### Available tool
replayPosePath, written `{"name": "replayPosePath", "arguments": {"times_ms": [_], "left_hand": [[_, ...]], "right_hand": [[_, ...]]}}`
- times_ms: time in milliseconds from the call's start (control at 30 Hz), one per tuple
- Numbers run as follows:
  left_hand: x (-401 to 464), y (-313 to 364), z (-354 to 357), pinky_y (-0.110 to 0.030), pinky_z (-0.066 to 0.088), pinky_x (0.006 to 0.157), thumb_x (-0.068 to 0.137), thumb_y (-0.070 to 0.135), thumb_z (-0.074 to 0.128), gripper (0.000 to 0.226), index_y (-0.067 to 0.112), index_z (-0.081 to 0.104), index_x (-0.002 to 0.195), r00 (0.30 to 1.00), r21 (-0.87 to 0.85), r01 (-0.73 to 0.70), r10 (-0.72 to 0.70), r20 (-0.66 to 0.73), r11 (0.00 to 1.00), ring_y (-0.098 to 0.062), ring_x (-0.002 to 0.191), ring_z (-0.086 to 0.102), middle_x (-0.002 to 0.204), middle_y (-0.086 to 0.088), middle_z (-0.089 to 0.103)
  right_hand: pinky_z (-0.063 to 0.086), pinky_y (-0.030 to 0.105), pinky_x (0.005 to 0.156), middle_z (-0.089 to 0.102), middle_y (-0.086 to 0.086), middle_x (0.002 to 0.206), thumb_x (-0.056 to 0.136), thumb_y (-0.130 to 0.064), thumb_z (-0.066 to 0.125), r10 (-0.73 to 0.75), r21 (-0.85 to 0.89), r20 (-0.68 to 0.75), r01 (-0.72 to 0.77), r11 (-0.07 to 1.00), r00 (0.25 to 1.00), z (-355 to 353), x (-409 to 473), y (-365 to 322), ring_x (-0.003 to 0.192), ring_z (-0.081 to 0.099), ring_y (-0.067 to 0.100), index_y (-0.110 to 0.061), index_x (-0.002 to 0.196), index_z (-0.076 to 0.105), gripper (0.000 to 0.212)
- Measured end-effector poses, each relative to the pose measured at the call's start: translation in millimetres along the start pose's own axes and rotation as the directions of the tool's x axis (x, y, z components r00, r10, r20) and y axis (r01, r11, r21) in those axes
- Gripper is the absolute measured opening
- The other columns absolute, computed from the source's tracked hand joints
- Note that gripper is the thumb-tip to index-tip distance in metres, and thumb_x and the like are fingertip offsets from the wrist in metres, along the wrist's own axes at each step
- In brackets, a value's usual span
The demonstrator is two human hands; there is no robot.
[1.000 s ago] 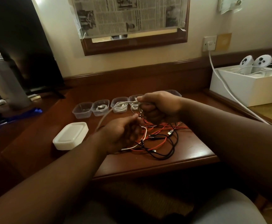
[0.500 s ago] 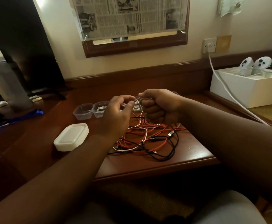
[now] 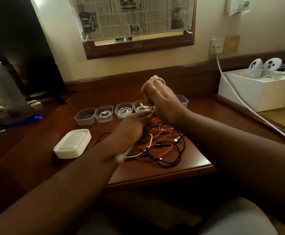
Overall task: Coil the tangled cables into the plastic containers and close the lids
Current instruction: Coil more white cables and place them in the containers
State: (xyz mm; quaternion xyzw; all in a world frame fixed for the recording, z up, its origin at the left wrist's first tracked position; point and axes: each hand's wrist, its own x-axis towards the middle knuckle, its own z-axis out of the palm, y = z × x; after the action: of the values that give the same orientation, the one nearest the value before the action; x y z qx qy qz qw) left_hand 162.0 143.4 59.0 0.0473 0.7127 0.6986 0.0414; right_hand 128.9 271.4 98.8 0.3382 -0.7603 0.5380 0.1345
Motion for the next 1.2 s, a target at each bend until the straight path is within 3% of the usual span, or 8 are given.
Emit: {"name": "replayPosePath", "arguments": {"times_ms": [67, 167, 300, 400, 600, 900, 1067, 1200], "left_hand": [[-1, 2, -5, -0.027, 0.031, 0.043, 0.102, 0.013, 0.049, 0.029, 0.028, 0.067, 0.086, 0.989, 0.324, -0.138, 0.148, -0.007, 0.936, -0.013, 0.045, 0.038, 0.061, 0.002, 0.049], [-3, 4, -19, -0.043, 0.050, 0.062, 0.100, 0.011, 0.053, 0.019, 0.021, 0.067, 0.093, 0.894, 0.769, -0.350, 0.437, 0.103, 0.535, -0.025, 0.071, 0.063, 0.085, -0.005, 0.068], [-1, 2, -35, -0.026, 0.047, 0.056, 0.094, 0.028, 0.066, 0.017, 0.011, 0.066, 0.099, 0.711, 0.917, -0.366, 0.682, 0.168, 0.156, -0.017, 0.067, 0.064, 0.080, -0.004, 0.068], [2, 1, -41, -0.017, 0.041, 0.050, 0.087, 0.045, 0.069, 0.041, 0.015, 0.055, 0.111, 0.711, 0.884, -0.405, 0.689, 0.143, 0.234, -0.003, 0.058, 0.056, 0.072, 0.004, 0.060], [11, -9, -48, -0.043, 0.058, 0.072, 0.086, 0.063, 0.055, 0.057, 0.022, 0.060, 0.125, 0.764, 0.819, -0.471, 0.616, 0.193, 0.328, -0.010, 0.086, 0.070, 0.098, 0.002, 0.072], [41, -29, -45, -0.040, 0.053, 0.058, 0.090, 0.064, 0.038, 0.056, 0.013, 0.062, 0.100, 0.708, 0.903, -0.337, 0.704, 0.058, 0.265, -0.019, 0.070, 0.064, 0.079, 0.000, 0.065], [71, -45, -53, -0.027, 0.040, 0.050, 0.098, 0.050, 0.048, 0.035, 0.023, 0.055, 0.077, 0.739, 0.799, -0.424, 0.673, 0.033, 0.426, -0.004, 0.055, 0.050, 0.063, 0.012, 0.049], [94, -53, -60, -0.041, 0.053, 0.062, 0.097, 0.054, 0.050, 0.046, 0.013, 0.068, 0.082, 0.836, 0.658, -0.382, 0.546, -0.053, 0.649, -0.015, 0.070, 0.064, 0.074, -0.006, 0.066]], "right_hand": [[0.045, 0.029, 0.071, 0.058, 0.002, 0.092, 0.105, -0.037, 0.033, -0.016, -0.253, 0.046, 0.027, 0.967, 0.999, 4, -3, 9, 0.083, 0.054, 0.011, -0.009, 0.102, 0.055, 0.036], [0.038, 0.026, 0.067, 0.054, -0.005, 0.086, 0.105, -0.040, 0.033, 0.016, -0.402, 0.099, 0.025, 0.915, 0.995, 10, -6, 15, 0.079, 0.050, 0.005, -0.017, 0.092, 0.051, 0.032], [0.038, 0.026, 0.062, 0.054, -0.004, 0.082, 0.107, -0.036, 0.029, 0.145, -0.438, 0.159, -0.062, 0.897, 0.977, 11, -4, 14, 0.074, 0.050, 0.007, -0.019, 0.089, 0.054, 0.035], [0.038, 0.024, 0.056, 0.050, 0.000, 0.074, 0.108, -0.034, 0.024, 0.302, -0.395, 0.336, -0.157, 0.905, 0.892, 6, -3, 8, 0.062, 0.047, 0.011, -0.021, 0.089, 0.053, 0.037], [0.032, 0.030, 0.050, 0.044, 0.004, 0.058, 0.106, -0.034, 0.031, 0.302, -0.069, 0.492, -0.308, 0.949, 0.817, -1, -2, 23, 0.048, 0.037, 0.015, -0.011, 0.067, 0.050, 0.049], [0.040, 0.030, 0.051, 0.055, 0.002, 0.059, 0.105, -0.035, 0.037, 0.178, -0.026, 0.103, -0.176, 0.984, 0.979, 24, 8, 59, 0.050, 0.049, 0.013, -0.014, 0.069, 0.057, 0.047], [0.048, 0.030, 0.068, 0.065, 0.011, 0.084, 0.107, -0.031, 0.031, 0.125, -0.003, 0.083, -0.125, 0.992, 0.989, 33, 19, 84, 0.077, 0.062, 0.020, -0.008, 0.087, 0.061, 0.043], [0.041, 0.025, 0.063, 0.056, 0.000, 0.065, 0.106, -0.033, 0.030, 0.434, 0.451, 0.372, -0.568, 0.688, 0.821, 22, 42, 109, 0.061, 0.053, 0.011, -0.008, 0.086, 0.059, 0.043]]}}
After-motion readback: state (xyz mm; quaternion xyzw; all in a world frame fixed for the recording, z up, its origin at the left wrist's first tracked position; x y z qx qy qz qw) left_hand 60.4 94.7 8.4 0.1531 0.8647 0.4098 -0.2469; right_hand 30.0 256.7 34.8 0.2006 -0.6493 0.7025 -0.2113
